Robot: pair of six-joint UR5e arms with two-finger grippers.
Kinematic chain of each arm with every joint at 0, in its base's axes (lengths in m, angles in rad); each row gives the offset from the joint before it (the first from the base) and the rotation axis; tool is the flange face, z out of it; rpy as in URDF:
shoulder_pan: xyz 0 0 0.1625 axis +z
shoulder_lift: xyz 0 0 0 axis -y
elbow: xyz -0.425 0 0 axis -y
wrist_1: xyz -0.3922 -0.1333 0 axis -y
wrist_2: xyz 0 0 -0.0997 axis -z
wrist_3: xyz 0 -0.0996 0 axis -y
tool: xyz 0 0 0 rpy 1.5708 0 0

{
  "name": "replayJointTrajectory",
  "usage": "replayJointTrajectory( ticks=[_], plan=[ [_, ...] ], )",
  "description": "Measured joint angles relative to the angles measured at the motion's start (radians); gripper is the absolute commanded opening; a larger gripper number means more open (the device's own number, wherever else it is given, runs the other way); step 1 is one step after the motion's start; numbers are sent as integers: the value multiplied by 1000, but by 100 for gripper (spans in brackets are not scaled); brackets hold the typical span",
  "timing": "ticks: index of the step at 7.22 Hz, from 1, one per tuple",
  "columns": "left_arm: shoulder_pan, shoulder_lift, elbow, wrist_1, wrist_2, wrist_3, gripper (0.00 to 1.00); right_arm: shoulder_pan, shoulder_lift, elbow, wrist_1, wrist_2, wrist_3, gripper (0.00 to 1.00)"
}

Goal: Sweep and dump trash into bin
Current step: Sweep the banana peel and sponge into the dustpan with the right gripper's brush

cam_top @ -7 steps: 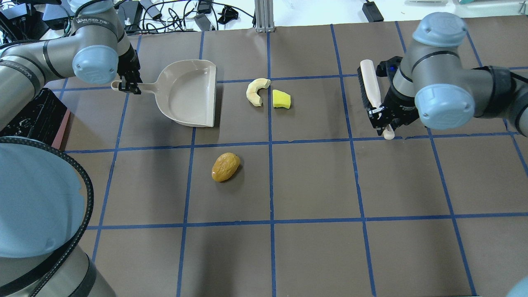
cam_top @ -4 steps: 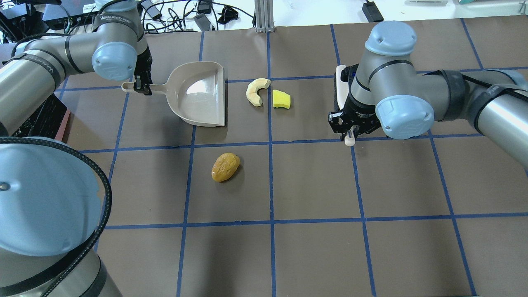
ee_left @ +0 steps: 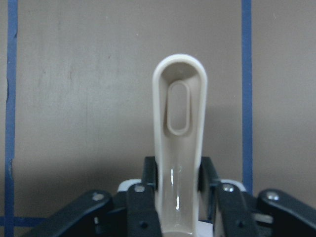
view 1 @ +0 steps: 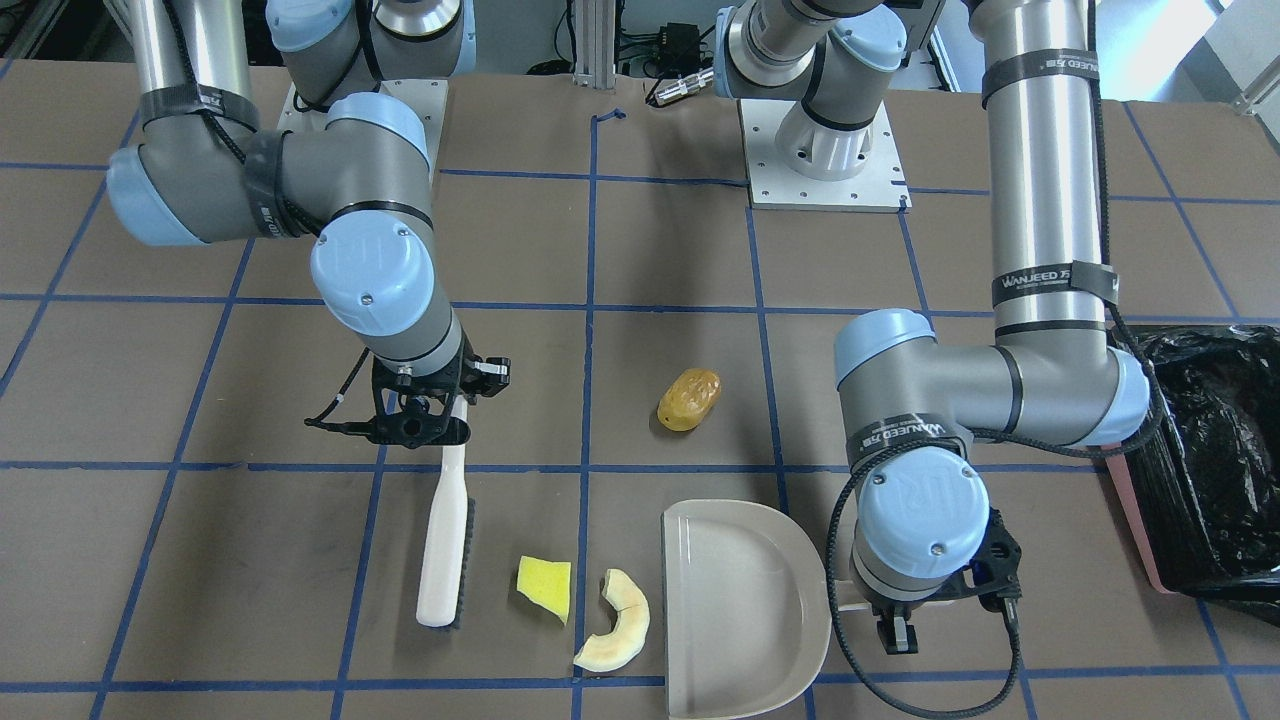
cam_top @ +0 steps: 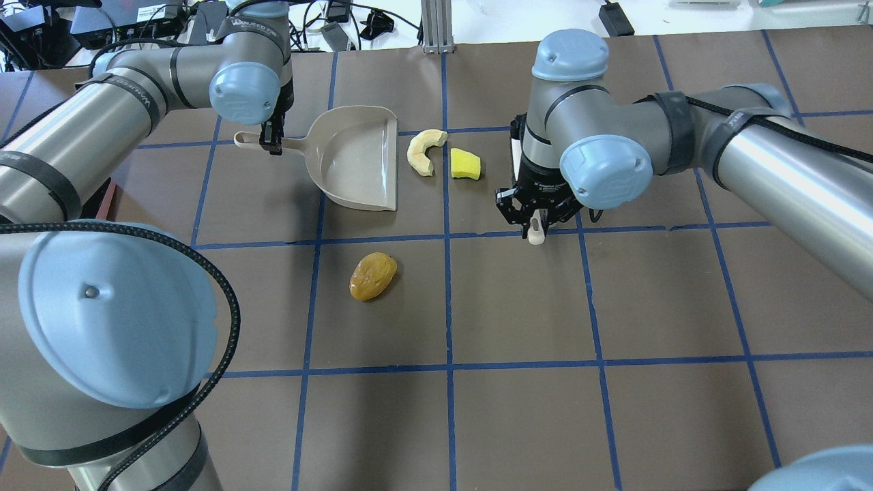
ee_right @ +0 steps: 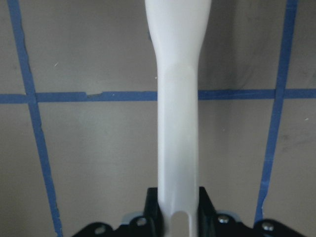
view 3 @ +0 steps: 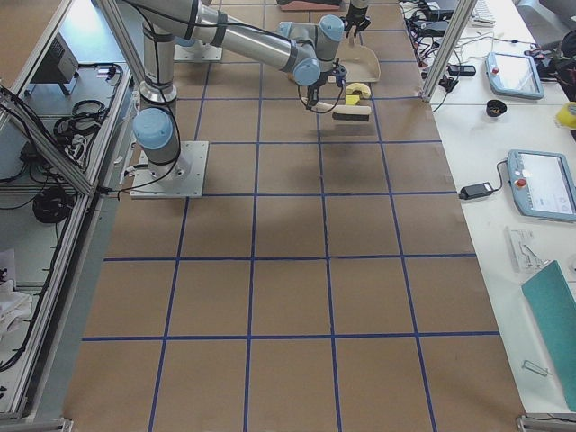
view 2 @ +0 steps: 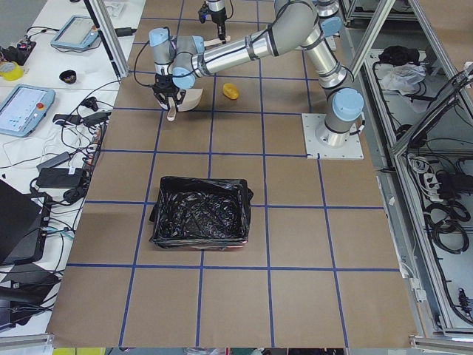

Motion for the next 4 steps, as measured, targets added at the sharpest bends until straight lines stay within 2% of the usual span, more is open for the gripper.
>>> replayJointTrajectory(
  ticks=[4],
  plan=[
    [-31,-7,5,-1,12,-2,0,55,47,-20,-43,-4,78,0]
  ],
)
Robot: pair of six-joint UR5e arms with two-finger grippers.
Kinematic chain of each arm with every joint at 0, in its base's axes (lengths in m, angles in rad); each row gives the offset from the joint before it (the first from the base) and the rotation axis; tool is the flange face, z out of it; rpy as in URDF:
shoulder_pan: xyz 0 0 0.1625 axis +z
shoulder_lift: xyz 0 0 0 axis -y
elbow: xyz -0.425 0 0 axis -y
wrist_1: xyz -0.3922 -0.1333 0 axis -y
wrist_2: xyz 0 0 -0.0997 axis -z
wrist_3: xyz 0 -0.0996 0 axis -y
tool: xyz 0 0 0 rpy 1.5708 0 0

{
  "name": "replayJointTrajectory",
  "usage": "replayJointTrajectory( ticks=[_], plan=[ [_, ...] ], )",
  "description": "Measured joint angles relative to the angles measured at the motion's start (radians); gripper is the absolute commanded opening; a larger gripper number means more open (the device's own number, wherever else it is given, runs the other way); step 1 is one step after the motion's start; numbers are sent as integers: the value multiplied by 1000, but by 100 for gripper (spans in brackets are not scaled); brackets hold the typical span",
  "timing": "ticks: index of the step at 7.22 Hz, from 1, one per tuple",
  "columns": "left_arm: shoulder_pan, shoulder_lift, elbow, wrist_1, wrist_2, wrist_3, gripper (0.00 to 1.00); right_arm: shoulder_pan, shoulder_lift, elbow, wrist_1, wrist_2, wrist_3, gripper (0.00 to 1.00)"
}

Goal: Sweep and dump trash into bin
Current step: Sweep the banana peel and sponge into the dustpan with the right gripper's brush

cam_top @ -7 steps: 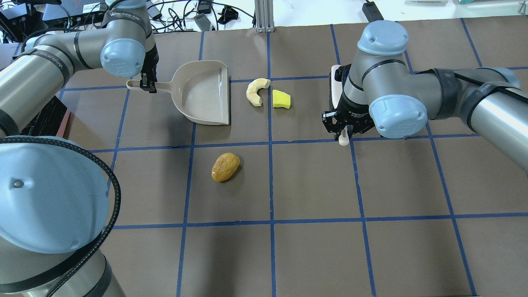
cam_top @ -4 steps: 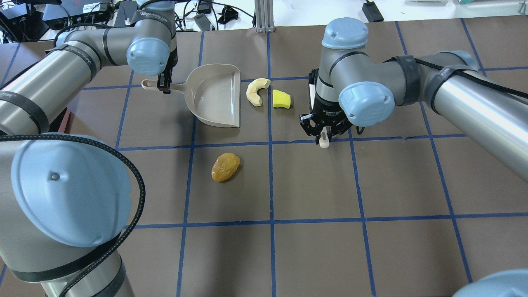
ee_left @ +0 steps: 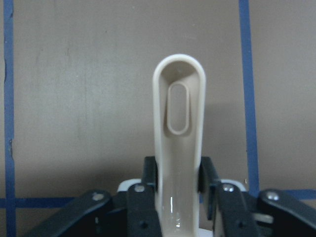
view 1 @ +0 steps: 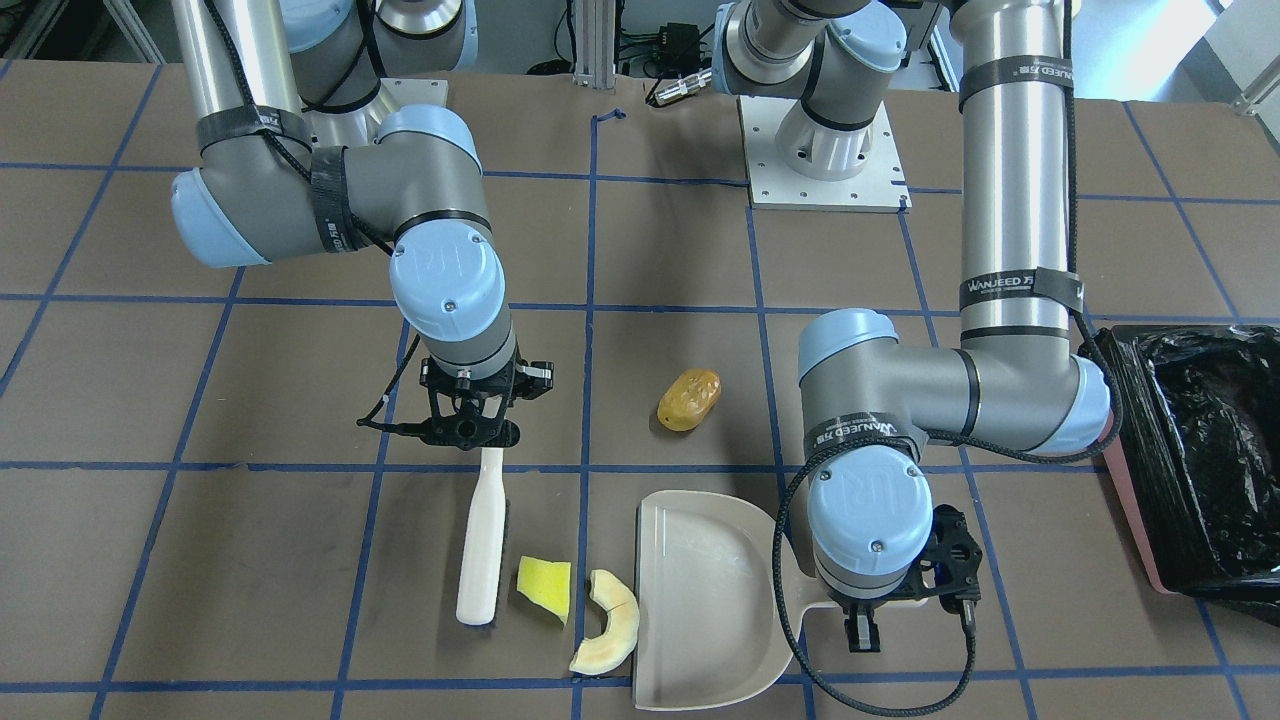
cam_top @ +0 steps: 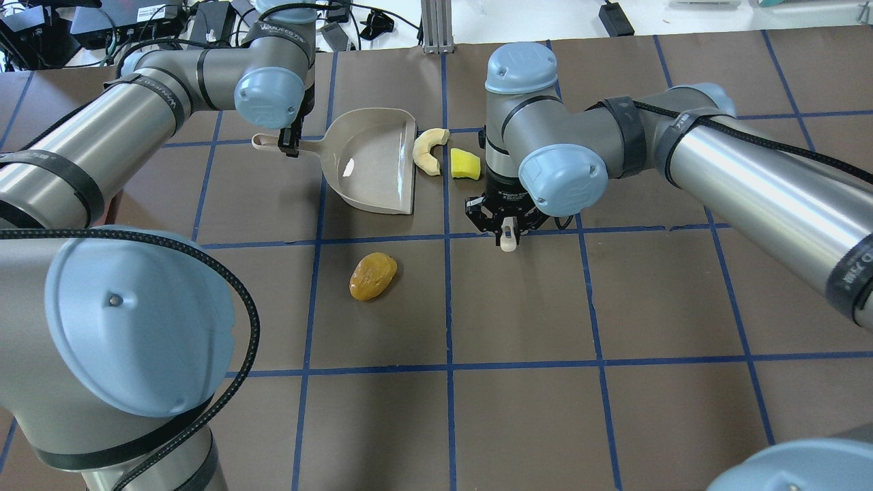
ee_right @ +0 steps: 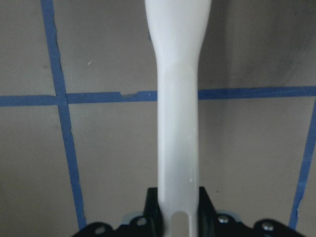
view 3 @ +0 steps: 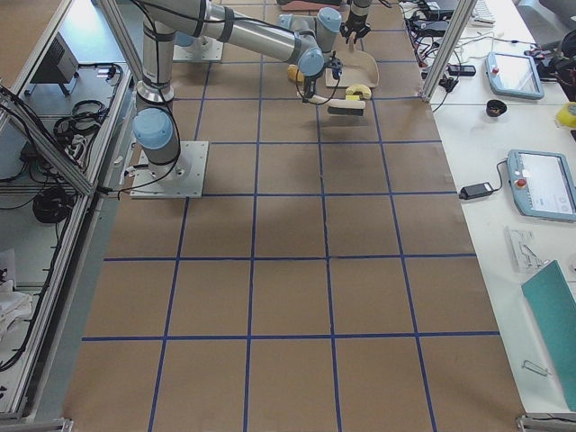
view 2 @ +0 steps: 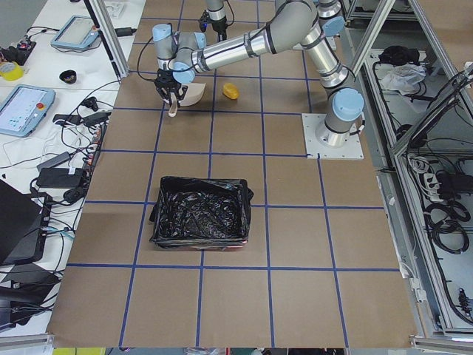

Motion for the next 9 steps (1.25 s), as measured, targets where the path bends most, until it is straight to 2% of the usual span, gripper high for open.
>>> replayJointTrajectory(
  ticks=[2,5,9],
  plan=[
    [0,-3,14,1,17,0,0,7,36,0,-57,1,42,0],
    [0,-46,112,-32,45,-10,0,46,54,-14,-92,44,88,0],
    [-10,-71,130,-39,55,-42,0,88,103,-42,-142,86,160,0]
  ],
)
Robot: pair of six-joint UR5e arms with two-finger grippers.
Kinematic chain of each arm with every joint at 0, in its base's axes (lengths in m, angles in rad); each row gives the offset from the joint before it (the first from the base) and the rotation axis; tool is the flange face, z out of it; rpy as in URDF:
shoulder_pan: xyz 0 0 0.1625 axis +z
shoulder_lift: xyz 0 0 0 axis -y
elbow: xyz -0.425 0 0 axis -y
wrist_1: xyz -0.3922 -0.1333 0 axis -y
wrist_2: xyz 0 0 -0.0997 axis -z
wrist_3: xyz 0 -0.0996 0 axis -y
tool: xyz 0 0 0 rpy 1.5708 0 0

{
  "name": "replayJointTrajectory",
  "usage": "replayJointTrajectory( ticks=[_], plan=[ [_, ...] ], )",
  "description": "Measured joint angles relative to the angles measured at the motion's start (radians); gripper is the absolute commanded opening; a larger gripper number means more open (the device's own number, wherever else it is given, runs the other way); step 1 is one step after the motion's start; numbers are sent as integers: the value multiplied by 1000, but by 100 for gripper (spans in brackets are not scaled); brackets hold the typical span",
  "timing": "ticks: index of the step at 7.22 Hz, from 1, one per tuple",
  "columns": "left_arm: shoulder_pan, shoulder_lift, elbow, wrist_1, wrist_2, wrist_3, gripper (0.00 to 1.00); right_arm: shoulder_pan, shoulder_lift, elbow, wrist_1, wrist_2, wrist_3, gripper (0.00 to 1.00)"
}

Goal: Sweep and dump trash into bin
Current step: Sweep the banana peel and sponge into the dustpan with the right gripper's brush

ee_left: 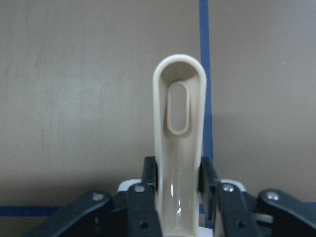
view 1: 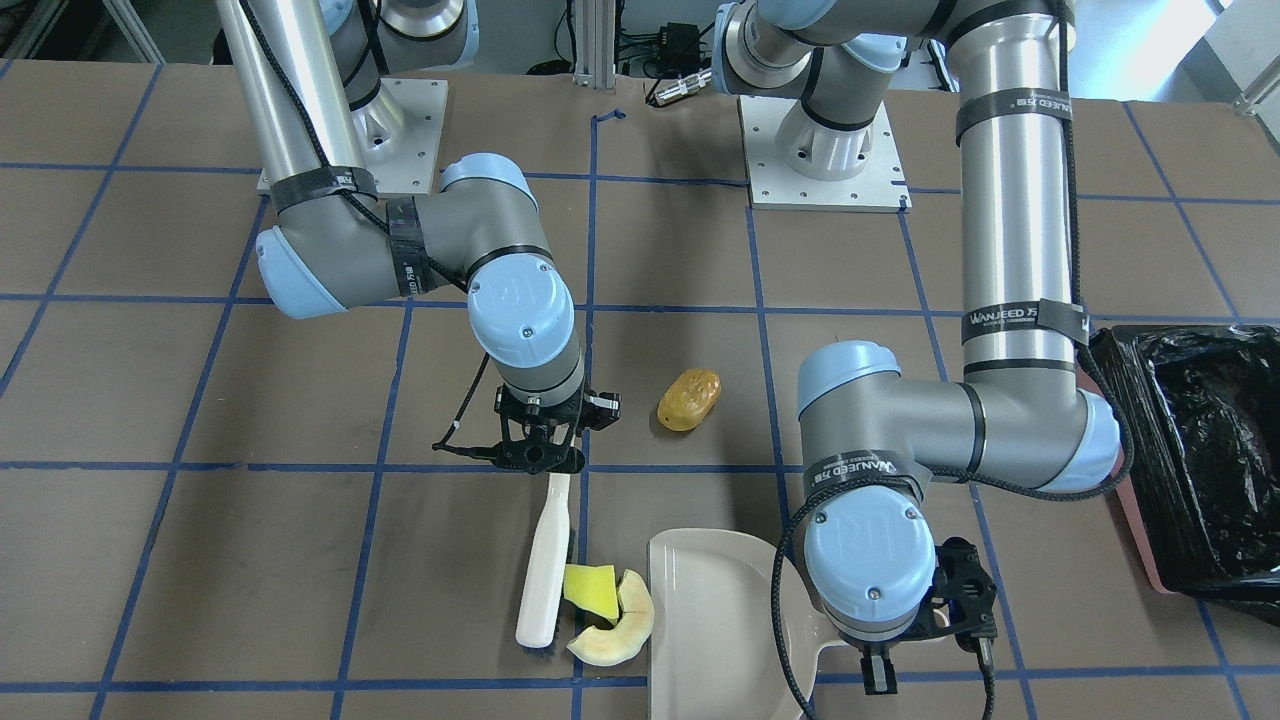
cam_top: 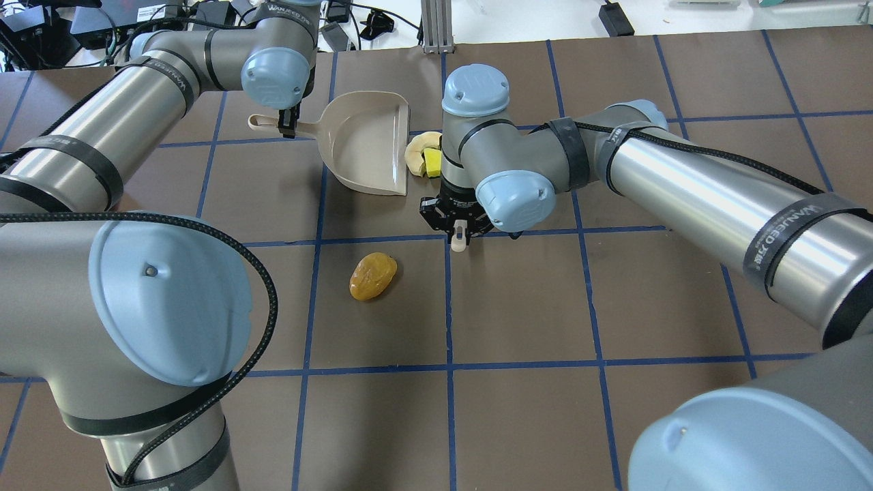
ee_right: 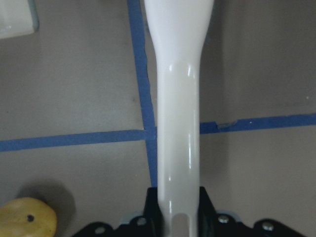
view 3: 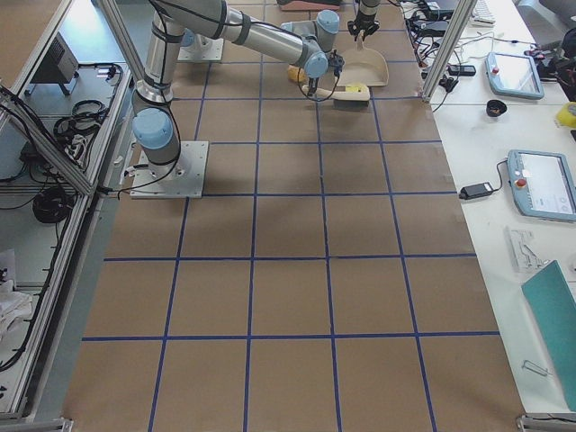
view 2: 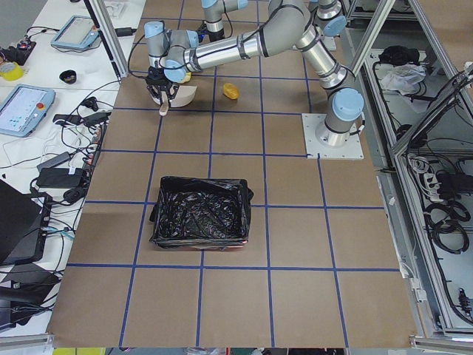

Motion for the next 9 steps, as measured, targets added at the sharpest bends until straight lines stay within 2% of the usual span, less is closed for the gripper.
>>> replayJointTrajectory(
  ticks=[3,6,8,9],
  plan=[
    [-38,-4,0,-19,10,-31,0,50,23,-43,-10,80,88,0],
    [-69,3,0,-36,-9,-35,0,98,70,-103,-70,139,185,0],
    [-76,13,-4,-38,-64,23,0,104,45,-123,1,108,194,0],
    [-76,21,-8,-33,-97,67,0,104,9,-132,91,52,172,0]
  ],
)
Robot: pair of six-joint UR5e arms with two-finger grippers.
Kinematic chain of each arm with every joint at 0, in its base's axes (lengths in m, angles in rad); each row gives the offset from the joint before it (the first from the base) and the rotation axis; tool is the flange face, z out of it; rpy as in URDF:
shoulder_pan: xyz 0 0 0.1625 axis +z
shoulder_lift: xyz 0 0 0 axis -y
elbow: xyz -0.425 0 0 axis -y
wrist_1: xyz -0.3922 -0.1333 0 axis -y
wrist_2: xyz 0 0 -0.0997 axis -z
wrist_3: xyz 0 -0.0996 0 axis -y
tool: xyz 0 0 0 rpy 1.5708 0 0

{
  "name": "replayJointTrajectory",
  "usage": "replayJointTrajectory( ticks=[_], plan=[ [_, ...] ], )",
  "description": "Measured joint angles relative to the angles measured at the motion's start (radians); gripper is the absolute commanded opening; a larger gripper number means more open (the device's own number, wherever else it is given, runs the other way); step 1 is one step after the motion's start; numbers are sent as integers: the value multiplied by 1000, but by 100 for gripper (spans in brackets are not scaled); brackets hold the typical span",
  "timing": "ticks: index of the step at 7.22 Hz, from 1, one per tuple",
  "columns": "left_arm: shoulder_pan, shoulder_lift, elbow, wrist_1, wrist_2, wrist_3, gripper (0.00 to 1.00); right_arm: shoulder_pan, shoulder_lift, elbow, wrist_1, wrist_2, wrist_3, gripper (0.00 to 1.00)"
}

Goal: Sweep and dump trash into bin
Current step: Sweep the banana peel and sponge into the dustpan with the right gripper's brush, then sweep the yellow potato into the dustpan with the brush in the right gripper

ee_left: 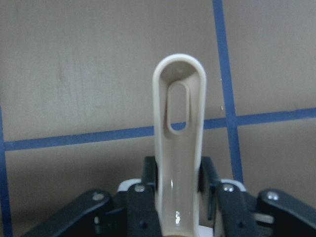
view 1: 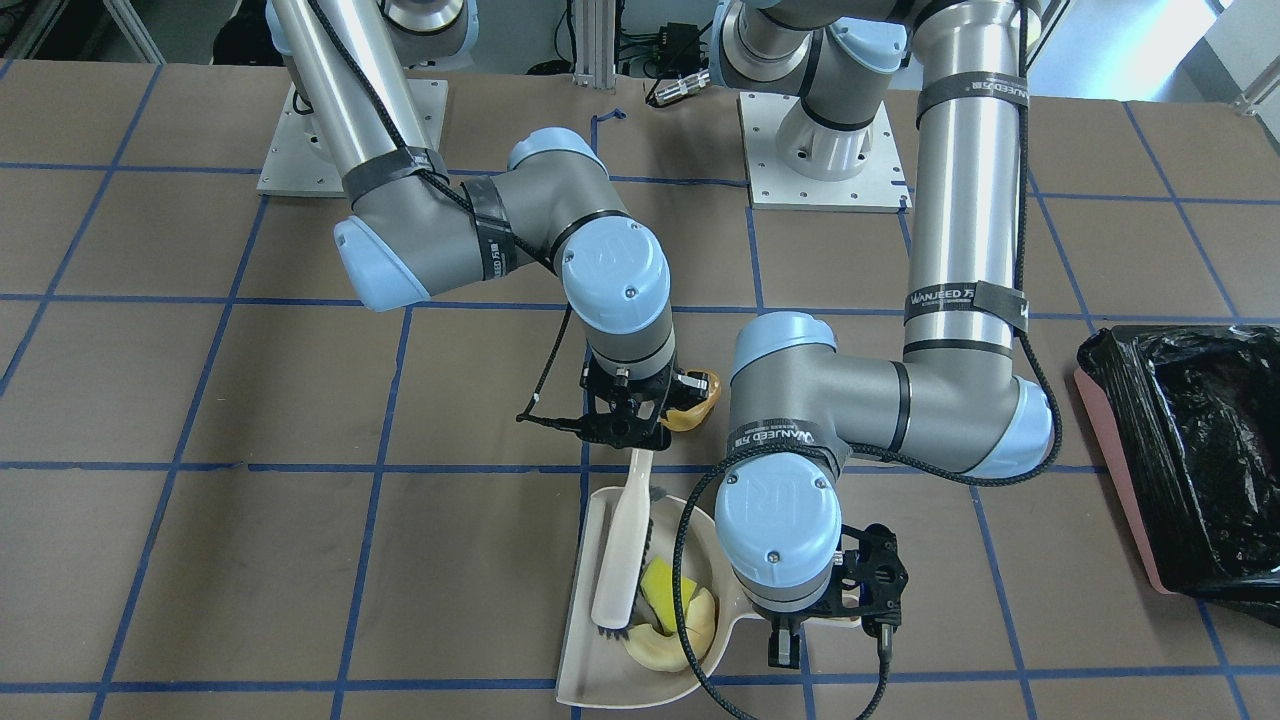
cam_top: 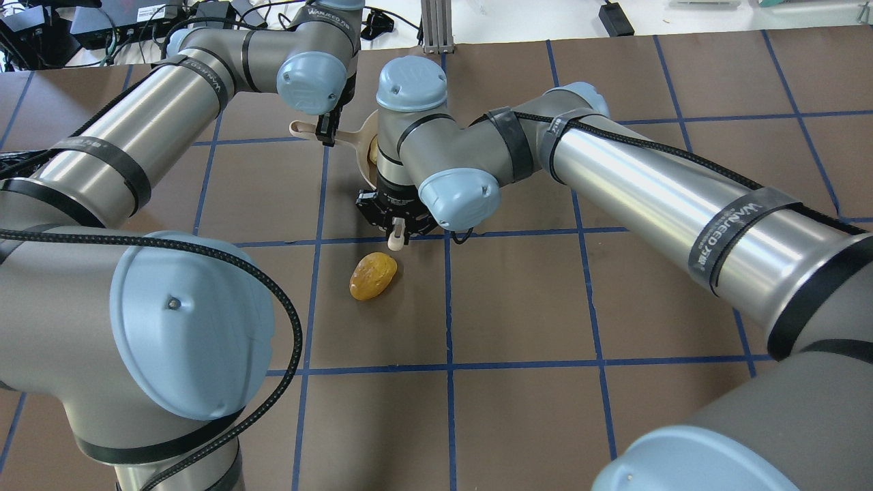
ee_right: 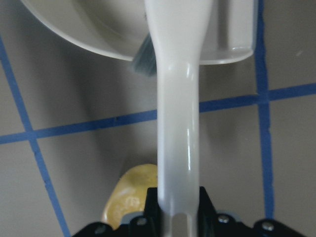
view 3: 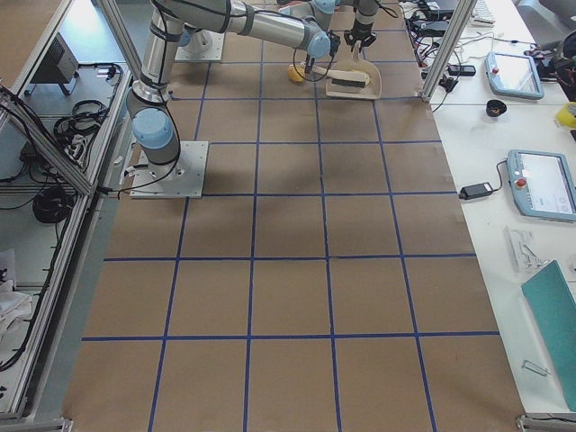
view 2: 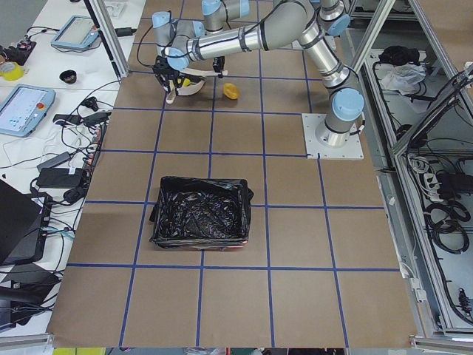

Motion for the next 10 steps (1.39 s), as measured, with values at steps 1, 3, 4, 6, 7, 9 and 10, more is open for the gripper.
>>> replayJointTrajectory(
  ticks=[1,3,4,6,7,9,10],
  plan=[
    [2,5,-4,5,-41,45,0,-2,-30,-6,80,-60,-38,0],
    [26,8,-11,9,-109,117,0,-6,-53,-5,150,-146,-91,0],
    [46,11,-15,12,-131,150,0,-11,-62,-3,172,-178,-126,0],
    [100,35,-17,9,-152,189,0,-51,-85,0,207,-210,-212,0],
    [135,53,-19,-3,-149,199,0,-89,-97,3,222,-209,-256,0],
    [221,105,-58,-45,-96,253,0,-135,-128,58,232,-197,-323,0],
    [260,141,-120,-51,-79,304,0,-140,-170,118,231,-187,-336,0]
  ],
)
